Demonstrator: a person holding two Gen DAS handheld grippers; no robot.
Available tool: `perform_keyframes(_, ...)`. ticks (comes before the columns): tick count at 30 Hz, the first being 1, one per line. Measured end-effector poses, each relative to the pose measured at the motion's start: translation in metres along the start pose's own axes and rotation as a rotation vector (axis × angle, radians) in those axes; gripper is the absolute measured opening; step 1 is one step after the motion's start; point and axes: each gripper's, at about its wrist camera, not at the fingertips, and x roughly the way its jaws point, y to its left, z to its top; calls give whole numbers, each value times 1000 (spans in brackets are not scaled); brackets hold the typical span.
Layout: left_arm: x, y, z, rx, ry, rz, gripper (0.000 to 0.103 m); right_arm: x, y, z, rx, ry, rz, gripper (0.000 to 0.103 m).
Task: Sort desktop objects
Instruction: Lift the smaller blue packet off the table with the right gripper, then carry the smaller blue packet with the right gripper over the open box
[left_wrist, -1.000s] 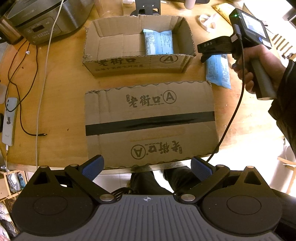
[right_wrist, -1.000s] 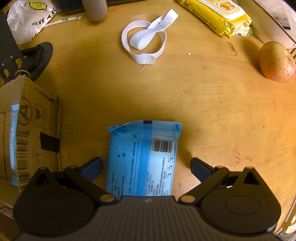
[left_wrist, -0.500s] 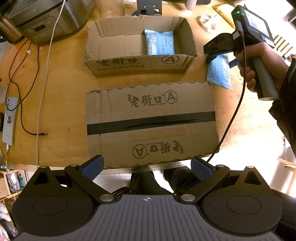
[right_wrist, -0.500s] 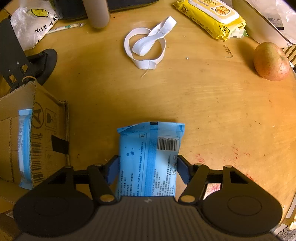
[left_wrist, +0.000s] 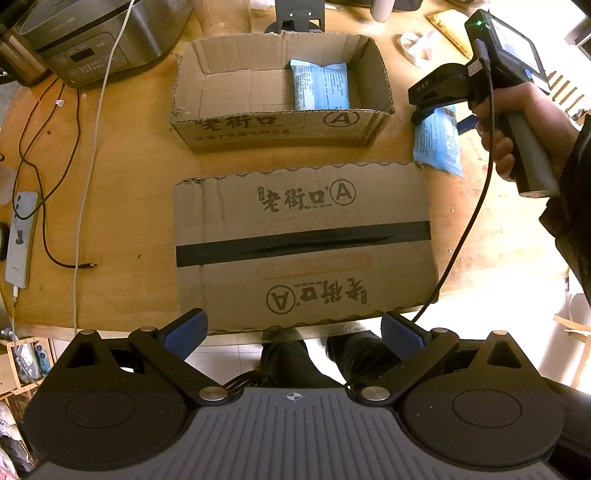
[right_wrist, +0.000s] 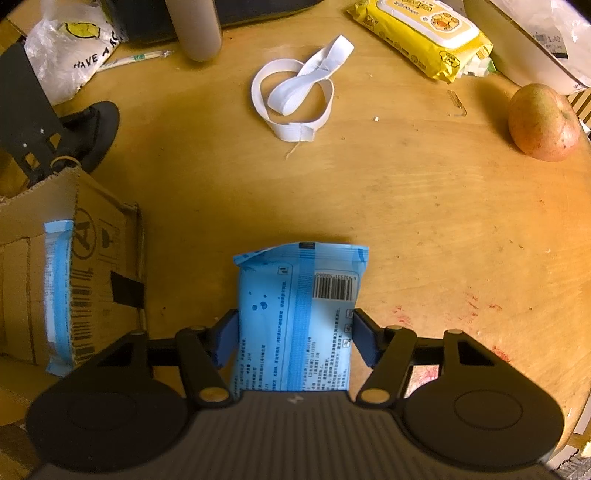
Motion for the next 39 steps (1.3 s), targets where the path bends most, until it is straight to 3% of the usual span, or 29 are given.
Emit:
perform_keyframes(3,-1,0,-1,1,-2,0,103,-3,16,-11,1,1,3,61)
perform_keyframes(39,-2,16,0,-16,-14,-4,103,-101,24,11,-30,-56,12,62)
